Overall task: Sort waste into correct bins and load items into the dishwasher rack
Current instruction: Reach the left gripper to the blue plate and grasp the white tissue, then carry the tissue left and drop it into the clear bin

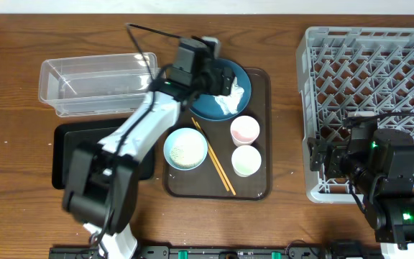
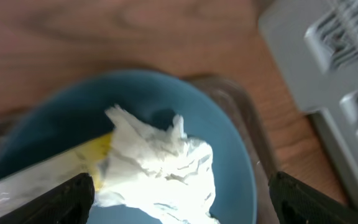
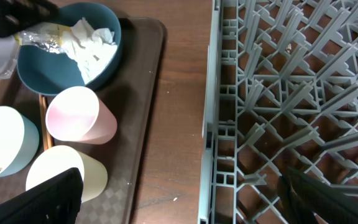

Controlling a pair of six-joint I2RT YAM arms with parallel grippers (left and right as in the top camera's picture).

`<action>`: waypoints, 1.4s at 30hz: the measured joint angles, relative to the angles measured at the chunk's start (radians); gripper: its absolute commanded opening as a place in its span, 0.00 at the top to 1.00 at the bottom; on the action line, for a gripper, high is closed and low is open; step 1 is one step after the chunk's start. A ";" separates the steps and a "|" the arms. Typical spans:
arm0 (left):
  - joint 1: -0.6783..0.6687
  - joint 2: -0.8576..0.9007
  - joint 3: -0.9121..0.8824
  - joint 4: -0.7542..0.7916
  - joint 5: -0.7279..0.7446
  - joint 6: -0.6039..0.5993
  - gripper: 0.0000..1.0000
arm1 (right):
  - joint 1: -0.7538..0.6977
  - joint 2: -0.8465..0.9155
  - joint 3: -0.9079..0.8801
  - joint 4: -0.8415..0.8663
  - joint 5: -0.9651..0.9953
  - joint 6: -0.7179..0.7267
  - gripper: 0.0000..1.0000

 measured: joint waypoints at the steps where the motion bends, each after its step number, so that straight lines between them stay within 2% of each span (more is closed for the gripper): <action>1: -0.006 0.020 0.000 0.003 0.000 0.000 0.09 | 0.000 0.000 0.000 0.000 0.000 0.000 0.01; 8: -0.015 0.113 0.000 0.003 0.000 0.000 0.13 | 0.000 0.000 0.000 0.000 0.000 0.000 0.01; 12: -0.017 0.143 0.000 -0.003 -0.001 -0.003 0.22 | 0.000 0.000 0.000 0.000 0.000 0.000 0.01; 18: -0.017 0.145 0.000 -0.012 -0.001 0.000 0.28 | 0.000 0.000 0.000 -0.001 0.000 0.000 0.01; 23: -0.017 0.151 0.000 -0.024 -0.018 0.000 0.29 | 0.000 0.000 0.000 -0.015 0.000 0.000 0.01; 26: -0.017 0.164 0.000 -0.024 -0.029 -0.003 0.40 | 0.000 0.000 0.000 -0.023 0.000 0.000 0.01; 29: -0.017 0.171 0.000 -0.023 -0.038 0.000 0.58 | 0.000 0.000 0.000 -0.023 0.000 0.000 0.01; 32: -0.017 0.172 0.000 -0.021 -0.043 -0.003 0.71 | 0.000 0.000 0.000 -0.023 0.000 0.000 0.01; 34: -0.017 0.172 0.000 -0.021 -0.045 -0.004 0.86 | 0.000 0.000 0.000 -0.023 0.000 0.000 0.01; 36: -0.017 0.172 0.000 -0.021 -0.043 -0.006 0.94 | 0.000 0.000 0.000 -0.023 0.000 0.000 0.01; 42: -0.017 0.167 0.000 -0.023 -0.042 0.000 0.94 | 0.000 0.000 0.000 -0.023 0.000 0.000 0.01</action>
